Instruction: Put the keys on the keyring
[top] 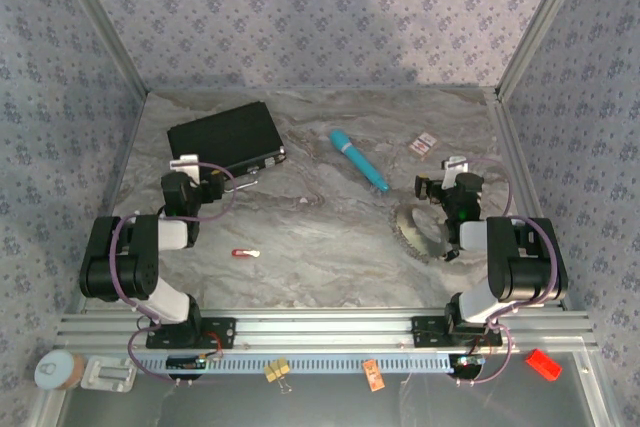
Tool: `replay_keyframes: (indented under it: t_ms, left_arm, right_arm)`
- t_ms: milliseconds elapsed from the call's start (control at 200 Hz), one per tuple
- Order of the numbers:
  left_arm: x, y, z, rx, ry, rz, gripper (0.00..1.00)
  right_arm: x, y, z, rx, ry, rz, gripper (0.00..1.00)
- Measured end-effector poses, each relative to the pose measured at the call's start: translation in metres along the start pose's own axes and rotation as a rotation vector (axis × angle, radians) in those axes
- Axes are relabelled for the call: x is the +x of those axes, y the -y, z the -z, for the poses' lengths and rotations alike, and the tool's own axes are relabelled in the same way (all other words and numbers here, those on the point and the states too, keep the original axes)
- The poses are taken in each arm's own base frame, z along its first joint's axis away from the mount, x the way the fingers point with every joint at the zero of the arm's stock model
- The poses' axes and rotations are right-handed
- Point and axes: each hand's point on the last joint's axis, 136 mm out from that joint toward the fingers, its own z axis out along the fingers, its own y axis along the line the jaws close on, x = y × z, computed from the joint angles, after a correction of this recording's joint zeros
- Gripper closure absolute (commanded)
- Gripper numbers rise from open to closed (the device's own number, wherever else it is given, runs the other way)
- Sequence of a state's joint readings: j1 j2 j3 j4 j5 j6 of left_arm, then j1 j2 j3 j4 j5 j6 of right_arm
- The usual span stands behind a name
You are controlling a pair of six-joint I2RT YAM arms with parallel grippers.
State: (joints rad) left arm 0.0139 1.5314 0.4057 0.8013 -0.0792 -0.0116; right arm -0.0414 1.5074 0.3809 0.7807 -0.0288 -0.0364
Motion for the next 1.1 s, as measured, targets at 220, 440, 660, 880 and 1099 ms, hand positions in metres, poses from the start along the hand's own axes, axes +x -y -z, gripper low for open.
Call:
replay_keyframes:
  t_ms: [220,440,660,880,1099]
  left_arm:
    - [-0.033,0.004,0.014,0.027,0.007,0.001,0.00]
    - [-0.076,0.010,0.048,0.066,0.109,0.057,0.00]
    - [-0.084,0.053,0.061,0.198,0.058,0.095,0.00]
    - [-0.095,0.102,0.081,0.347,0.032,0.101,0.00]
    - [-0.077,0.140,0.105,0.461,-0.005,0.124,0.00]
  right_arm:
    - [-0.031,0.013,0.026,0.083,0.016,-0.025,0.01]
    - [-0.081,0.001,0.053,0.076,-0.002,-0.130,0.02]
    - [-0.070,-0.024,0.073,0.068,-0.223,-0.238,0.07]
    - [-0.030,-0.048,0.096,0.071,-0.434,-0.330,0.26]
    - [-0.008,-0.054,0.103,0.114,-0.525,-0.513,0.41]
